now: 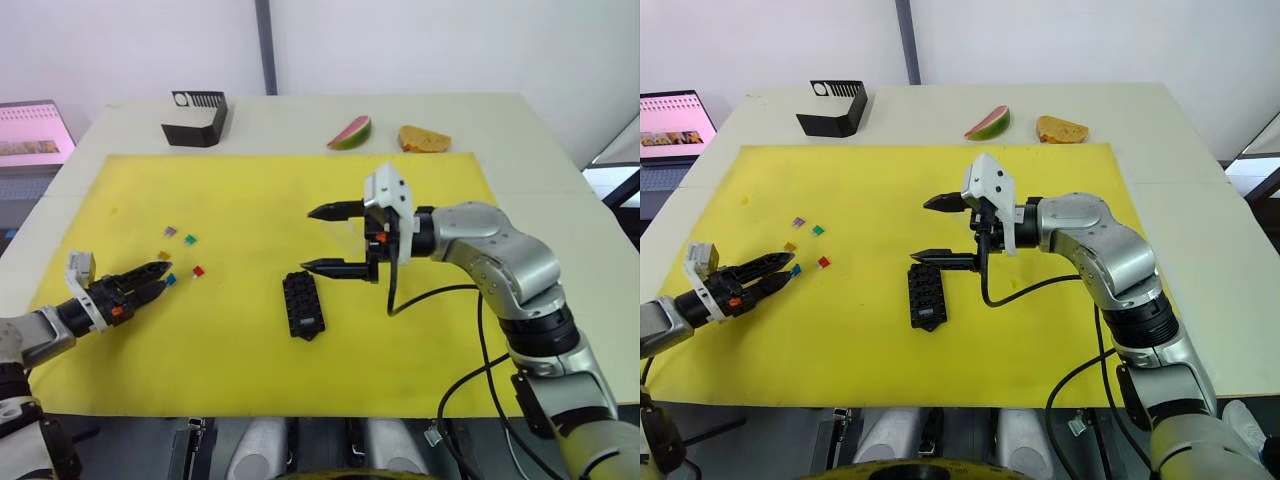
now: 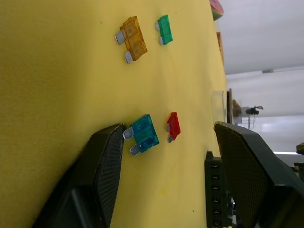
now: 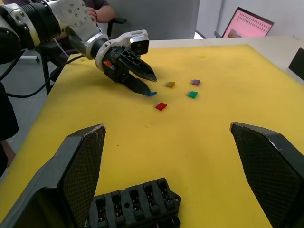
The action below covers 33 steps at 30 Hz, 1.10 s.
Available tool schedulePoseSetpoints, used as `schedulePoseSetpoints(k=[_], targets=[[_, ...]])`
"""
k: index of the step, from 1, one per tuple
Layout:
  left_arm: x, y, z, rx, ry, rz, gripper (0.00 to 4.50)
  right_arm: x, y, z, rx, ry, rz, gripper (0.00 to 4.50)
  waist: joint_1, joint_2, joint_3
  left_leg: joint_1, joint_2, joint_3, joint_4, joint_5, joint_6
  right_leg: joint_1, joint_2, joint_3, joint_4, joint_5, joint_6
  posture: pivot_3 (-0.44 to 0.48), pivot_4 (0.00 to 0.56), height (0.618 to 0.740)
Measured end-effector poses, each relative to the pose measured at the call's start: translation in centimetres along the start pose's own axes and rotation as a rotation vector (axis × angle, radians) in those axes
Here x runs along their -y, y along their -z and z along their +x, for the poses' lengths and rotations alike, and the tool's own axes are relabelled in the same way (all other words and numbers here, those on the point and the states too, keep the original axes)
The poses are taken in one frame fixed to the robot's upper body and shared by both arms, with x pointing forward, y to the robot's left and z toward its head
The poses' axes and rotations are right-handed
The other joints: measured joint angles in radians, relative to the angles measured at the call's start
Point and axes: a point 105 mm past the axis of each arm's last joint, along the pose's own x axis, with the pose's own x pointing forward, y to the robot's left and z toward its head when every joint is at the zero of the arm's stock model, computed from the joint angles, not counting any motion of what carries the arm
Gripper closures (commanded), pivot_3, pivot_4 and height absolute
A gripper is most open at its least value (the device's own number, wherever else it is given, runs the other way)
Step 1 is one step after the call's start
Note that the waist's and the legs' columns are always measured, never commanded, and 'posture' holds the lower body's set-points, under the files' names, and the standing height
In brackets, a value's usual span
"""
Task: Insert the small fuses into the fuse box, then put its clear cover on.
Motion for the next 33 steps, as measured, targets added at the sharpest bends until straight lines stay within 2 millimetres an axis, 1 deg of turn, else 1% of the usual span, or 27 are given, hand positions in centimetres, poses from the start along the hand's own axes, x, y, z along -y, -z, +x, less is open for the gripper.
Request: schedulePoseSetpoints(k=[2, 5, 9, 10, 22, 24, 26, 27, 28, 29, 31, 32, 33], targets=[[0.0, 0.0, 0.0, 0.000, 0.000, 0.000, 1.34, 0.0, 0.0, 0.0, 0.000, 0.000, -0.001, 0.00, 0.000, 0.000, 0.000, 0.000, 0.000, 0.000, 0.000, 0.000, 0.000, 0.000, 0.000, 0.000, 0.000, 0.000, 0.000, 0.000, 0.150, 0.740], [-0.1, 0.0, 0.0, 0.001, -0.004, 0.000, 2.15, 0.1, 0.0, 0.0, -0.004, 0.004, -0.006, 0.00, 0.000, 0.000, 0.000, 0.000, 0.000, 0.000, 0.000, 0.000, 0.000, 0.000, 0.000, 0.000, 0.000, 0.000, 0.000, 0.000, 0.150, 0.740], [-0.3, 0.2, 0.1, -0.001, -0.010, -0.002, 4.28, 0.2, 0.0, -0.1, -0.005, 0.008, -0.015, 0.00, -0.004, 0.000, 0.000, 0.000, 0.000, 0.000, 0.000, 0.000, 0.000, -0.001, 0.000, 0.000, 0.000, 0.000, 0.000, 0.000, 0.150, 0.740], [-0.3, 0.2, 0.1, -0.001, -0.008, -0.002, 4.40, 0.2, 0.0, -0.1, -0.005, 0.008, -0.016, 0.00, -0.005, 0.000, 0.000, 0.000, 0.000, 0.000, -0.001, 0.000, 0.000, -0.001, 0.000, 0.000, 0.000, 0.000, 0.000, 0.000, 0.150, 0.740], [-0.3, -0.2, -0.4, 0.003, -0.019, 0.011, 4.40, 0.1, 0.1, -0.1, -0.005, -0.005, -0.018, 0.00, -0.012, 0.000, 0.000, 0.000, 0.000, 0.000, -0.001, 0.000, -0.001, -0.002, 0.000, 0.000, 0.000, 0.000, 0.000, 0.000, 0.150, 0.740], [-0.1, -0.4, -0.7, 0.013, -0.015, 0.013, 4.40, 0.1, 0.2, -0.1, -0.004, -0.002, -0.013, 0.00, -0.013, 0.000, 0.000, -0.001, 0.000, 0.000, -0.002, 0.000, -0.001, -0.002, 0.000, 0.000, 0.000, 0.000, 0.000, 0.000, 0.150, 0.740], [0.6, -1.1, -1.2, 0.039, 0.003, 0.012, 4.40, 0.0, 0.2, -0.2, 0.003, 0.006, -0.003, 0.00, -0.013, -0.002, 0.001, -0.002, 0.001, 0.000, -0.001, 0.000, -0.001, -0.003, 0.000, 0.000, 0.000, 0.000, 0.000, 0.000, 0.150, 0.740], [1.2, -1.7, -1.5, 0.059, 0.017, 0.023, 4.40, 0.0, 0.3, -0.3, 0.011, 0.011, 0.008, 0.00, -0.013, -0.003, 0.001, -0.002, 0.001, 0.000, -0.002, 0.000, -0.001, -0.003, 0.000, 0.000, 0.000, 0.000, 0.000, 0.000, 0.150, 0.740], [2.3, -2.3, -1.8, 0.074, 0.045, 0.042, 4.40, -0.1, 0.2, -0.3, 0.030, 0.018, 0.034, 0.00, -0.013, -0.004, 0.001, -0.003, 0.001, 0.000, -0.002, 0.000, -0.001, -0.004, 0.000, 0.000, 0.000, 0.000, 0.000, 0.000, 0.150, 0.740], [3.9, -3.0, -1.8, 0.086, 0.089, 0.077, 4.40, -0.1, 0.2, -0.5, 0.055, 0.029, 0.065, 0.00, -0.012, -0.005, 0.001, -0.004, 0.001, 0.000, -0.001, 0.000, -0.001, -0.004, 0.000, 0.000, 0.000, 0.000, 0.000, 0.000, 0.150, 0.740], [7.9, -4.0, -1.8, 0.106, 0.193, 0.187, 4.40, -0.2, -0.1, -0.3, 0.100, 0.040, 0.114, 0.00, -0.007, -0.005, 0.002, -0.005, 0.001, 0.000, -0.001, 0.000, -0.001, -0.005, 0.000, 0.000, 0.000, 0.000, 0.000, 0.000, 0.150, 0.740], [9.2, -4.1, -1.5, 0.108, 0.223, 0.239, 4.40, -0.3, -0.4, -0.3, 0.120, 0.048, 0.131, 0.00, -0.006, -0.005, 0.002, -0.005, 0.001, 0.000, -0.001, 0.000, -0.001, -0.004, 0.000, 0.000, -0.001, 0.000, 0.000, 0.000, 0.150, 0.740], [10.6, -4.0, -0.7, 0.113, 0.255, 0.292, 4.40, -0.2, -0.7, -0.4, 0.148, 0.064, 0.158, 0.00, -0.003, -0.005, 0.001, -0.004, 0.000, 0.000, -0.001, 0.000, -0.001, -0.004, 0.000, 0.000, -0.001, 0.000, 0.000, 0.000, 0.150, 0.740]])
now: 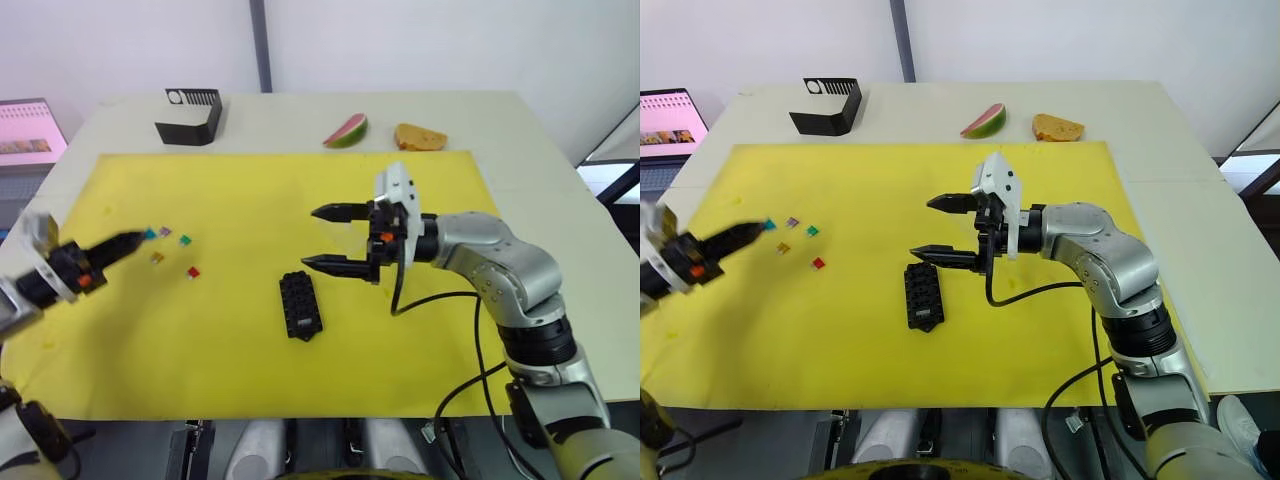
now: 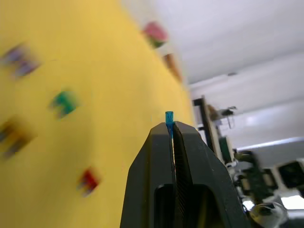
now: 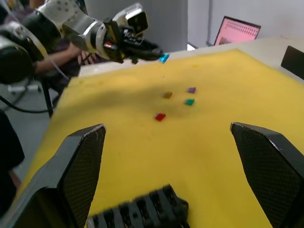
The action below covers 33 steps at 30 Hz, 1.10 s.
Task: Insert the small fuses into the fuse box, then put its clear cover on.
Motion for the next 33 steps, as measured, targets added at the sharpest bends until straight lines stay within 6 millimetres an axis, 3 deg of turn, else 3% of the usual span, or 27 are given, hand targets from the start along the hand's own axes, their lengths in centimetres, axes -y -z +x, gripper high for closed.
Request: schedulePoseSetpoints(k=[5, 11, 23, 26, 28, 33], targets=[[3.7, 3.6, 5.6, -0.092, 0.203, 0.056, 4.40, 0.3, -0.8, 0.3, 0.091, 0.061, 0.134, 0.00, -0.006, -0.001, 0.000, -0.001, 0.000, 0.000, 0.001, 0.003, -0.005, -0.001, 0.000, 0.000, 0.001, 0.000, 0.000, 0.000, 0.150, 0.740], [7.9, 5.3, 9.2, -0.098, 0.375, 0.090, 4.40, 0.2, -2.0, 0.3, 0.196, 0.088, 0.288, 0.00, -0.030, -0.001, 0.000, -0.002, 0.000, 0.000, 0.000, 0.005, -0.009, -0.004, 0.001, 0.000, 0.003, 0.000, 0.001, 0.000, 0.150, 0.740], [9.7, 6.3, 11.3, -0.106, 0.466, 0.052, 4.40, 0.3, -4.4, 0.9, 0.315, 0.103, 0.428, 0.00, -0.025, -0.001, 0.000, -0.002, 0.000, 0.000, 0.001, 0.006, -0.009, -0.004, 0.002, 0.000, 0.004, 0.000, 0.001, 0.000, 0.150, 0.740], [9.6, 6.5, 11.8, -0.103, 0.464, 0.037, 4.50, 0.7, -4.4, 0.9, 0.316, 0.129, 0.450, 0.82, -0.026, -0.001, 0.000, -0.002, 0.000, 0.000, 0.001, 0.006, -0.009, -0.004, 0.002, 0.000, 0.004, 0.000, 0.001, 0.000, 0.150, 0.740], [9.7, 6.6, 11.9, -0.101, 0.474, 0.034, 4.50, 0.9, -4.3, 0.9, 0.315, 0.141, 0.457, 1.64, -0.026, -0.001, 0.000, -0.002, 0.000, 0.000, 0.001, 0.006, -0.009, -0.004, 0.002, 0.000, 0.004, 0.000, 0.001, 0.000, 0.150, 0.740], [9.8, 6.9, 12.1, -0.098, 0.487, 0.017, 4.50, 1.1, -4.6, 1.0, 0.329, 0.150, 0.469, 1.64, -0.026, -0.001, 0.000, -0.002, 0.000, 0.000, 0.001, 0.006, -0.009, -0.004, 0.002, 0.000, 0.004, 0.000, 0.000, 0.000, 0.150, 0.740]])
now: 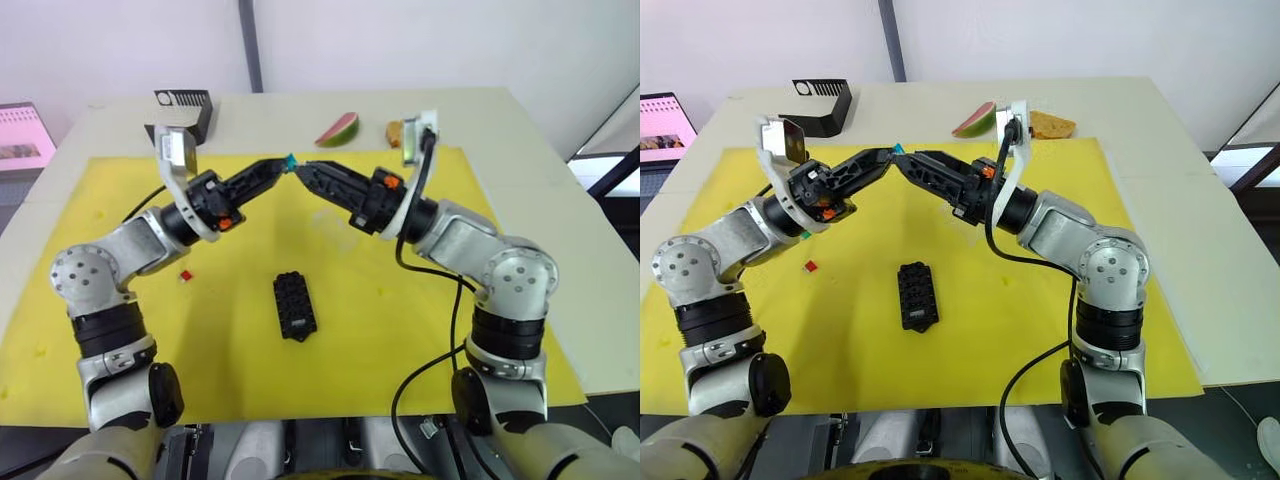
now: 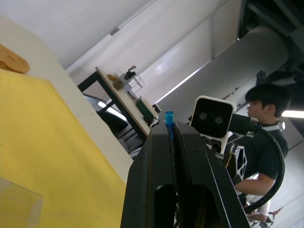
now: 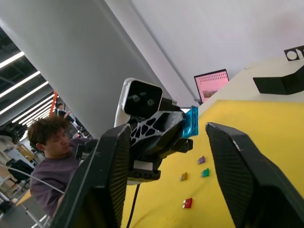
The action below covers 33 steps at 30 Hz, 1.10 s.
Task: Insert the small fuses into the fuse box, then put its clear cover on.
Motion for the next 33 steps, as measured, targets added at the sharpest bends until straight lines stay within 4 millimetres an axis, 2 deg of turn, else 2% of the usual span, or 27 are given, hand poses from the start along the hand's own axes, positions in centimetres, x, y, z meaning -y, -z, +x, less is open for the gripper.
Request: schedulePoseSetpoints(k=[11, 15, 33], targets=[[0.6, 0.3, 1.1, -0.006, 0.029, -0.012, 4.50, 0.3, 0.4, 0.2, -0.019, 0.010, 0.027, 1.64, 0.000, 0.000, 0.000, 0.000, 0.000, 0.000, 0.000, 0.000, 0.000, 0.000, 0.000, 0.000, 0.000, 0.000, 0.000, 0.000, 0.150, 0.740], [0.6, 0.1, 1.0, -0.006, 0.015, 0.003, 4.50, 0.3, 0.3, 0.2, -0.014, 0.006, 0.043, 2.81, 0.000, 0.000, 0.000, 0.000, 0.000, 0.000, 0.000, 0.000, 0.000, 0.000, 0.000, 0.000, 0.000, 0.000, 0.000, 0.000, 0.150, 0.740], [1.1, 0.2, 1.4, -0.011, 0.032, 0.012, 4.50, 0.3, -0.6, 0.0, 0.025, -0.001, 0.084, 2.81, 0.000, 0.000, 0.000, -0.001, 0.000, 0.000, 0.000, 0.000, 0.001, 0.000, 0.000, 0.000, -0.001, 0.000, 0.000, 0.000, 0.150, 0.740]])
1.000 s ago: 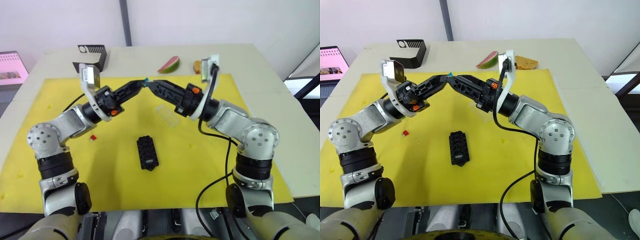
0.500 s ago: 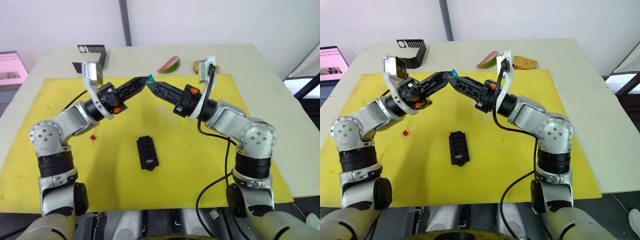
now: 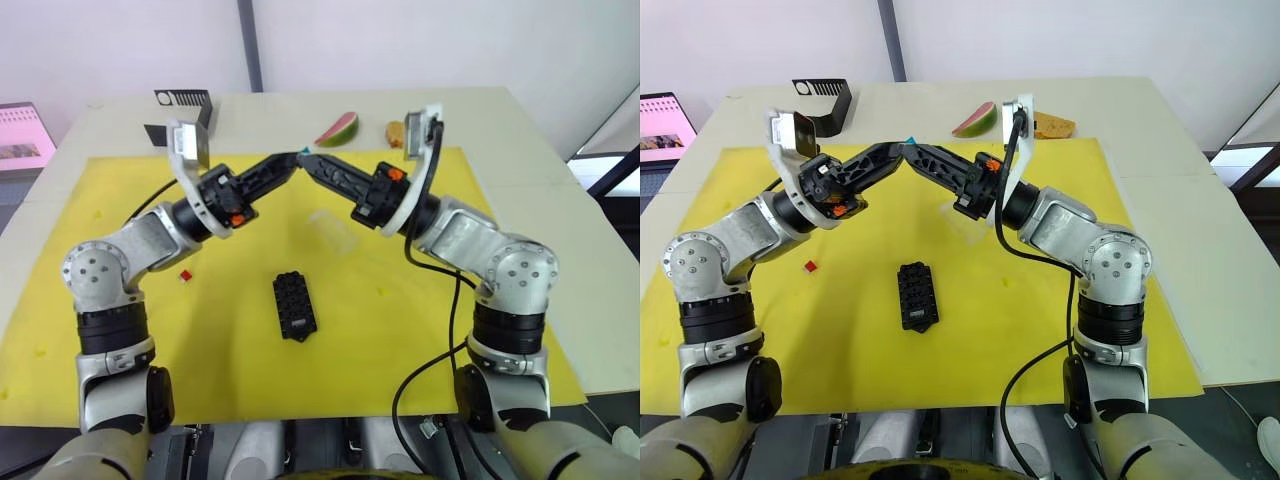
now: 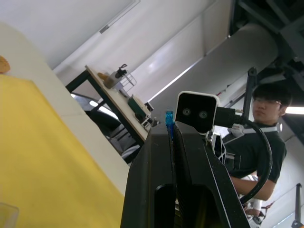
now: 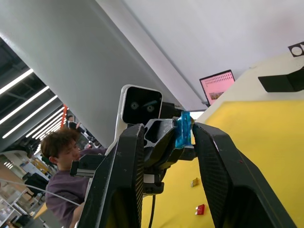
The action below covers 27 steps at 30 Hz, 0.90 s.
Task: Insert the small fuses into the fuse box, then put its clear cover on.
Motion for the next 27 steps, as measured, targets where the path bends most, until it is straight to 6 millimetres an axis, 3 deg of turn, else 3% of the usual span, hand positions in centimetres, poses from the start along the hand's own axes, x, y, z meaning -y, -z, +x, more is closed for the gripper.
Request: schedulePoseSetpoints(k=[4, 5, 6, 7, 8, 15, 18, 24, 25, 27], targets=[[0.1, -0.1, -0.1, 0.003, 0.004, 0.005, 4.50, 0.1, -0.1, -0.1, -0.002, 0.006, -0.003, 2.81, 0.000, 0.000, 0.000, 0.000, 0.000, 0.000, 0.000, 0.000, 0.000, 0.000, 0.000, 0.000, 0.000, 0.000, 0.000, 0.000, 0.150, 0.740], [0.1, -0.1, -0.1, 0.003, 0.005, 0.005, 4.50, 0.1, -0.1, -0.1, -0.002, 0.004, -0.002, 3.33, 0.000, 0.000, 0.000, 0.000, 0.000, 0.000, 0.000, 0.000, 0.000, 0.000, 0.000, 0.000, 0.000, 0.000, 0.000, 0.000, 0.150, 0.740], [0.1, -0.1, -0.1, 0.003, 0.005, 0.005, 4.50, 0.0, -0.1, -0.1, -0.002, 0.002, 0.000, 3.57, 0.000, 0.000, 0.000, 0.000, 0.000, 0.000, 0.000, 0.000, 0.000, 0.000, 0.000, 0.000, 0.000, 0.000, 0.000, 0.000, 0.150, 0.740], [0.1, -0.1, -0.1, 0.003, 0.010, 0.003, 4.50, 0.1, -0.1, -0.1, -0.002, 0.007, 0.001, 4.21, 0.000, 0.000, 0.000, 0.000, 0.000, 0.000, 0.000, 0.000, 0.000, 0.000, 0.000, 0.000, 0.000, 0.000, 0.000, 0.000, 0.150, 0.740], [0.2, -0.1, -0.1, 0.003, 0.016, 0.003, 4.50, 0.2, -0.1, -0.1, -0.003, 0.013, 0.001, 4.47, 0.000, 0.000, 0.000, 0.000, 0.000, 0.000, 0.000, 0.000, 0.000, 0.000, 0.000, 0.000, 0.000, 0.000, 0.000, 0.000, 0.150, 0.740], [0.3, -0.1, -0.2, 0.006, 0.024, 0.004, 4.50, 0.1, 0.0, -0.1, -0.002, 0.008, 0.015, 4.47, 0.000, 0.000, 0.000, 0.000, 0.000, 0.000, 0.000, 0.000, 0.000, 0.000, 0.000, 0.000, 0.000, 0.000, 0.000, 0.000, 0.150, 0.740], [0.2, 0.0, -0.4, -0.016, 0.015, 0.007, 3.46, -0.1, -0.1, -0.1, 0.002, -0.002, 0.026, 4.50, 0.000, 0.000, 0.000, 0.000, 0.000, 0.000, 0.000, 0.000, 0.001, 0.000, 0.000, 0.000, 0.000, 0.000, 0.000, 0.000, 0.150, 0.740], [-0.1, -0.2, -2.0, -0.079, -0.004, 0.002, 0.36, -0.5, -0.3, -0.2, 0.012, -0.021, 0.042, 4.50, -0.002, 0.000, 0.000, 0.000, 0.000, 0.000, 0.000, -0.002, 0.004, -0.001, 0.000, 0.000, 0.000, 0.000, 0.000, 0.000, 0.150, 0.740], [0.2, -0.3, -2.4, -0.097, 0.003, 0.015, 0.04, -0.6, -0.4, -0.3, 0.008, -0.022, 0.042, 4.50, -0.002, 0.000, 0.000, -0.001, 0.000, 0.000, 0.000, -0.002, 0.004, -0.001, 0.000, 0.000, 0.000, 0.000, 0.000, 0.000, 0.150, 0.740], [0.7, -0.6, -3.2, -0.130, 0.007, 0.050, 0.04, -0.7, -0.5, -0.7, -0.009, -0.013, 0.022, 4.50, -0.002, 0.000, 0.000, -0.001, 0.000, 0.000, 0.000, -0.002, 0.004, -0.001, 0.000, 0.000, -0.001, 0.000, 0.000, 0.000, 0.150, 0.740]])
